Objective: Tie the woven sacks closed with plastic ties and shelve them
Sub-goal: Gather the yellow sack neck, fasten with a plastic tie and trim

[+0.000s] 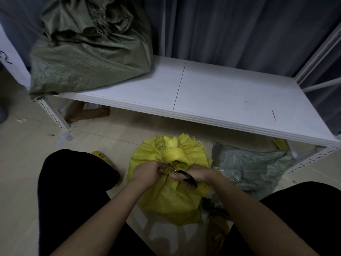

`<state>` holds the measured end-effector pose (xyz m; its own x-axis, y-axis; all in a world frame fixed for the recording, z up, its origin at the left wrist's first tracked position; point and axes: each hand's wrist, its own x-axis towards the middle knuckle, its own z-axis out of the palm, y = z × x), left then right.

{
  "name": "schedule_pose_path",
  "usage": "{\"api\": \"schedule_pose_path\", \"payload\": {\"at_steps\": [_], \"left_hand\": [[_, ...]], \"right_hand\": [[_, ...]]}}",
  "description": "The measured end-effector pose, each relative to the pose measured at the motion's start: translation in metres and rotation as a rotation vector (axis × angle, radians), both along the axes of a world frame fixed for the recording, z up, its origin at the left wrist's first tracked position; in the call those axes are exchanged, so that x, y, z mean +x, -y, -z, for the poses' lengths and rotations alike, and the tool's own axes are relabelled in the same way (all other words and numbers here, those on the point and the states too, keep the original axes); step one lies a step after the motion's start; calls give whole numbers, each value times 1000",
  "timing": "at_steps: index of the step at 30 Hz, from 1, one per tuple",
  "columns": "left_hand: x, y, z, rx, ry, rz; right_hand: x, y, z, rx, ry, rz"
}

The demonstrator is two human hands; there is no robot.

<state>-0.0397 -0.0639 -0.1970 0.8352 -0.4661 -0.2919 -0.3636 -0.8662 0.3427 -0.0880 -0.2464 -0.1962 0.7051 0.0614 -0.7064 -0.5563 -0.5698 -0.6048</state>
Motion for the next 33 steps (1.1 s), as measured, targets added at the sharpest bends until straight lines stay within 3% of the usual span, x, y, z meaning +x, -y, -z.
{"api": "schedule_pose_path", "payload": {"at_steps": [7, 13, 18, 23, 28, 33], "left_hand": [[2, 4, -1, 23, -7, -57], [3, 6, -16, -60, 62, -148], [5, 5, -27, -113, 120, -208], [0, 11, -37, -132, 133, -208], [-4, 16, -40, -139, 119, -216], [-7, 20, -47, -187, 154, -229]], "right_hand": [[-5, 10, 10, -188, 108, -146], [-22, 7, 10, -261, 263, 7], [-32, 7, 1, -174, 119, -65], [-35, 10, -6, -295, 17, -296], [-47, 12, -13, -271, -88, -286], [-50, 11, -24, -259, 41, -124]]}}
